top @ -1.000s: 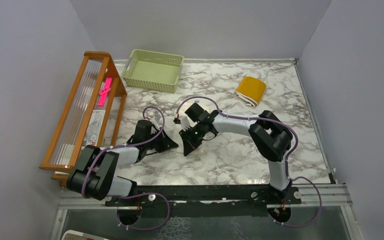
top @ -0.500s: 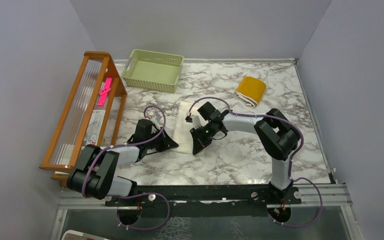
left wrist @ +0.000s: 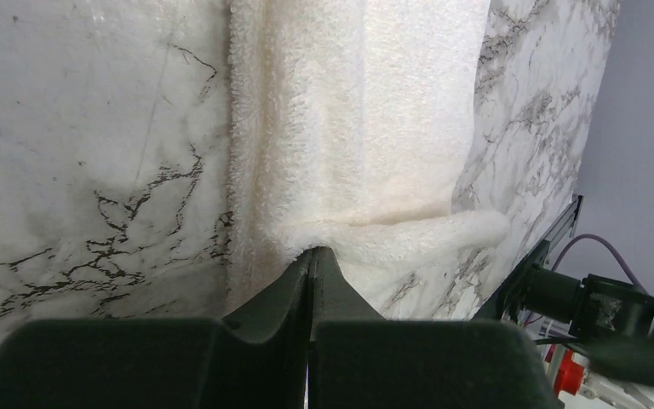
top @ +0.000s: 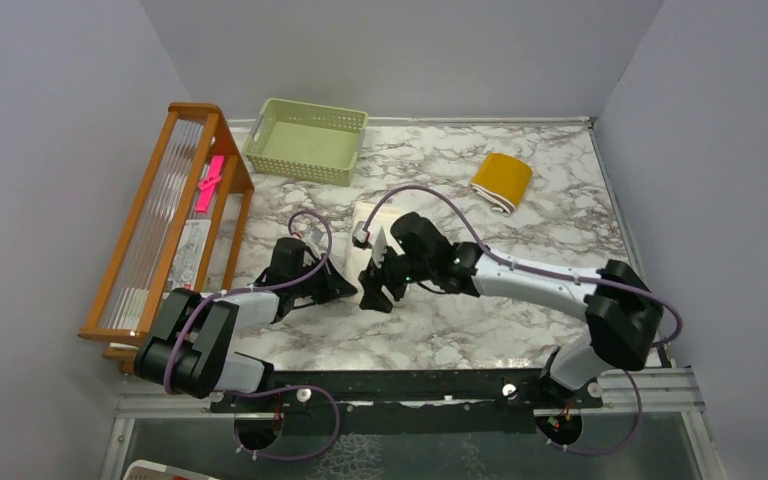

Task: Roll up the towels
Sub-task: Roll the towel at the center of the board.

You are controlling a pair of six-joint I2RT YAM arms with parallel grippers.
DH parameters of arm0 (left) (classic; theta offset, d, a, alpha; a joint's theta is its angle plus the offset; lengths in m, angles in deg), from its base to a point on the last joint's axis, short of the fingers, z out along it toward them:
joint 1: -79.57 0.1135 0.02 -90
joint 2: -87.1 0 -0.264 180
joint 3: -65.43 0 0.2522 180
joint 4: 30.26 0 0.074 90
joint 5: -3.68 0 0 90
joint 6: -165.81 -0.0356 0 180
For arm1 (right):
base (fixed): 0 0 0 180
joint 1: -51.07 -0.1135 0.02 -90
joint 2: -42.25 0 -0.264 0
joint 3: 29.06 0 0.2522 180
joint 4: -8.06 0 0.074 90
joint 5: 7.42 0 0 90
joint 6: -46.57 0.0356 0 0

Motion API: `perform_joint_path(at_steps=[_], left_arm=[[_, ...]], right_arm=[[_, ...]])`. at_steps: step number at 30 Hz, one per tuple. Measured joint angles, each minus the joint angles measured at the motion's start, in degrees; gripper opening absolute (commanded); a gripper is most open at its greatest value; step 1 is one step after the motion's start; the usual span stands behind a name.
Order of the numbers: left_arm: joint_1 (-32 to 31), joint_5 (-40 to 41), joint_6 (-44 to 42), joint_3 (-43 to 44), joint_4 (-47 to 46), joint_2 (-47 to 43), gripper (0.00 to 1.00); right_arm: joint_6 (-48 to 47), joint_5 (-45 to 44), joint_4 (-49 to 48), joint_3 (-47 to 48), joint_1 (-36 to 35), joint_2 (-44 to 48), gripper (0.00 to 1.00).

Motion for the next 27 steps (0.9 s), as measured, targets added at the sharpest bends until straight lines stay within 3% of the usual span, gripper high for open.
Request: perform_joint_path(at_steps=[4, 12, 19, 27], left_arm=[[0.0, 0.0, 0.0, 0.0, 0.0, 0.0, 0.00], [0.0, -0.1, -0.2, 0.5, 0.7, 0.2, 0.00], [0.0, -0.3, -0.4, 0.7, 0.7, 0.5, 0.00], [0.0, -0.4, -0.4, 0.7, 0.7, 0.6, 0.00]], right_arm=[[-7.4, -7.6, -12.3, -6.8, -7.5, 8.3, 0.65], [-27.4, -17.0, -24.4, -20.6, -11.4, 7.8, 0.62], [-40.3, -20.6, -29.7, -20.7, -12.5, 2.6, 0.56], [-45.4, -21.5, -30.7, -20.0, -12.7, -2.8, 0.53]])
